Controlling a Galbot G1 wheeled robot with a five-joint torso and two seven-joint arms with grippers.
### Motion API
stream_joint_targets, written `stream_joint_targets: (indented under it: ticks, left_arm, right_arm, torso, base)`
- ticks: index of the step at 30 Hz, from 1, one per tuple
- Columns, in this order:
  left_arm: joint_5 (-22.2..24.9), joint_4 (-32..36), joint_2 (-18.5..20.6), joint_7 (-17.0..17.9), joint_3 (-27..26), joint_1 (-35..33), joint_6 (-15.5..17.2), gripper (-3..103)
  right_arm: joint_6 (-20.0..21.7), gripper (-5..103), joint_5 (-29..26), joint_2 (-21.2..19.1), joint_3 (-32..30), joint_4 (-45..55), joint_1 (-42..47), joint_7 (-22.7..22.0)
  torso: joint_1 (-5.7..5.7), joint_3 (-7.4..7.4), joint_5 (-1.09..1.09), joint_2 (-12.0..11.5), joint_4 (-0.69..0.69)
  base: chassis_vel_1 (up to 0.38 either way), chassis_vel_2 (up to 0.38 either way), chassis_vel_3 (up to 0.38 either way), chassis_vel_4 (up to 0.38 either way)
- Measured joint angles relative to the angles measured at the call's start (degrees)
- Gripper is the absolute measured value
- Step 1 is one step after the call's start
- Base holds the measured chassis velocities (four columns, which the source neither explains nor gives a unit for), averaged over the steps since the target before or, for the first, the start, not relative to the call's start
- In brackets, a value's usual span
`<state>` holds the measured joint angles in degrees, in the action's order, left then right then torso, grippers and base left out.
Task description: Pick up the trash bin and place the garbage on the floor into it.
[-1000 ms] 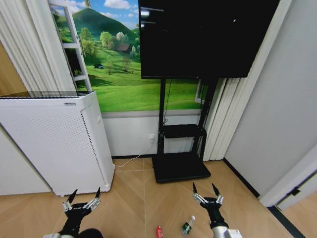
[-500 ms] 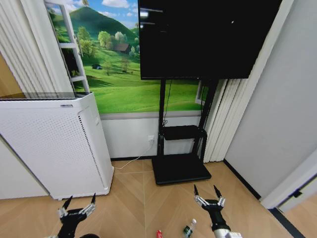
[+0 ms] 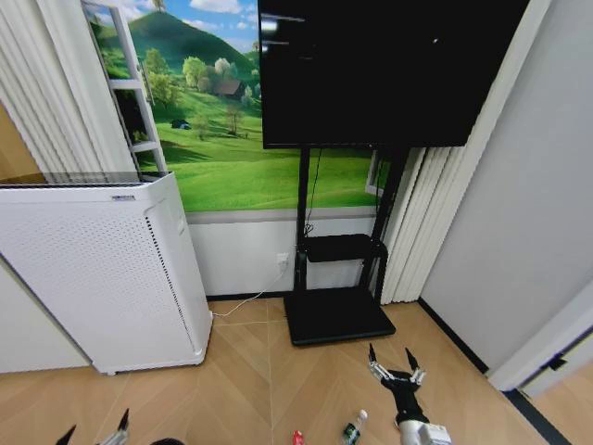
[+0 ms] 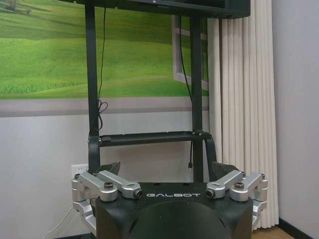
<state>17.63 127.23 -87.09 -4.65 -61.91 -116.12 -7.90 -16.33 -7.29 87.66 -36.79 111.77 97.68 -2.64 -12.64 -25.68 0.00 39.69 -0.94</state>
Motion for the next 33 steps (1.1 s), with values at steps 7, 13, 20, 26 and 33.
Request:
stream_joint_targets:
  ticks: [7,13,20,26,33]
  left_arm:
    - [-2.2,2.2,0.5,-0.2,2.7,3.0,-1.4,100]
    - [-3.0,2.0,0.5,-0.7,3.6,3.2,-1.5,100]
    - [-3.6,1.7,0.4,-1.3,5.4,3.6,-1.4,100]
    - [-4.0,1.8,0.7,-1.3,6.6,4.4,-0.5,100]
    - [-4.3,2.0,0.7,-1.3,7.1,4.9,0.0,100]
  right_arm:
    - [-0.9,100,0.1,0.4,0.3,0.0,0.3,0.3]
    - [-1.4,100,0.2,0.3,0.2,-0.1,0.5,0.6]
    - [-3.5,100,1.6,0.6,1.7,-0.2,1.7,3.2]
    - [-4.5,100,2.5,1.6,2.9,0.0,2.6,3.9]
    - [-4.7,100,2.5,0.9,3.0,0.0,2.8,3.9]
  torso:
    - [0.42,0.55,-0.01,-1.0,0.0]
    - [1.01,1.45,-0.01,-2.5,0.01]
    - [1.76,2.56,-0.01,-4.3,0.01]
    - [2.51,3.59,0.0,-6.1,0.01]
    - [3.18,4.6,0.0,-7.8,0.01]
  base:
    - [0.0,0.0,0.0,0.0]
    - [0.0,0.0,0.0,0.0]
    - [0.0,0.0,0.0,0.0]
    - [0.0,0.0,0.0,0.0]
    - [0.0,0.0,0.0,0.0]
